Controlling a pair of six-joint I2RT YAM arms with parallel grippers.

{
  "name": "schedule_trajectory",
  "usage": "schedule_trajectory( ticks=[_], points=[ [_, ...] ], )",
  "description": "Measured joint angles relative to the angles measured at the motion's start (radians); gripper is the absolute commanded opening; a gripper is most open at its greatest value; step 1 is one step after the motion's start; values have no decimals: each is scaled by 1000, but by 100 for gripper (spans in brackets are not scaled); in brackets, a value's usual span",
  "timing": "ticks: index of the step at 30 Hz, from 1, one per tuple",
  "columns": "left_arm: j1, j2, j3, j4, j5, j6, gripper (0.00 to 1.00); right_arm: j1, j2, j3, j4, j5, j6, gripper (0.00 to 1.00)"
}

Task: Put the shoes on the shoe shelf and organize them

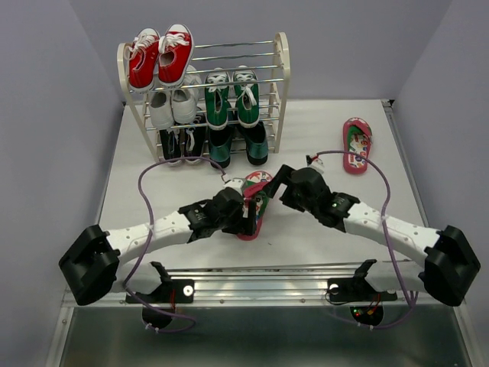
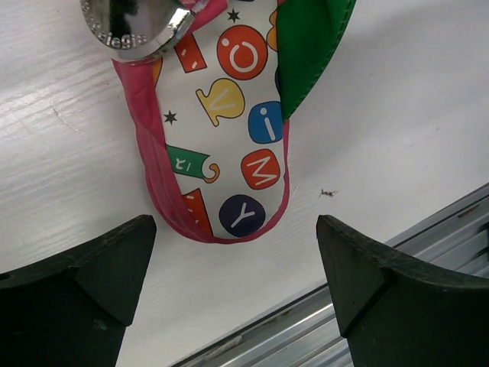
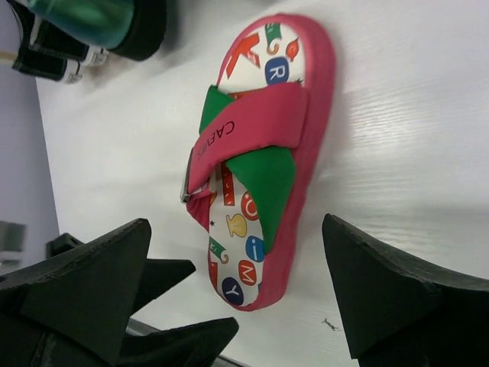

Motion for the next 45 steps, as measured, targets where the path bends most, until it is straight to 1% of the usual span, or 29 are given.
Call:
schedule_trajectory(
  ticks=[6, 10, 15, 25, 36, 38, 40, 41, 42, 43, 44, 45],
  points=[
    [-22, 143, 58, 2, -38, 14, 99, -12, -186, -23, -110, 167, -34, 100],
    [-30, 196, 100, -5, -64, 24, 99, -25, -247, -26, -141, 238, -57, 100],
    [-42, 245, 144, -24, -113, 24, 99, -44, -254, -31, -163, 279, -78, 100],
    [-68, 371, 242, -94, -214, 26, 99, -68, -232, -41, -171, 280, -93, 100],
    [-88, 431, 303, -154, -258, 13, 99, -88, -230, -42, -171, 280, -106, 100],
    [-88, 436, 308, -159, -258, 11, 96, -90, -230, -42, -171, 279, -111, 100],
    [-88, 438, 312, -164, -258, 11, 79, -94, -230, -42, -171, 279, -112, 100],
    [-88, 441, 315, -167, -259, 8, 68, -95, -230, -43, -171, 279, -112, 100],
    [-88, 444, 320, -172, -257, 9, 45, -95, -230, -43, -171, 279, -112, 100],
    [-88, 447, 325, -177, -257, 10, 34, -95, -230, -43, -171, 279, -113, 100],
    [-88, 449, 328, -180, -259, 8, 19, -95, -230, -43, -171, 279, -114, 100],
    [-88, 451, 330, -183, -258, 10, 0, -95, -230, -43, -171, 279, -115, 100]
  ],
)
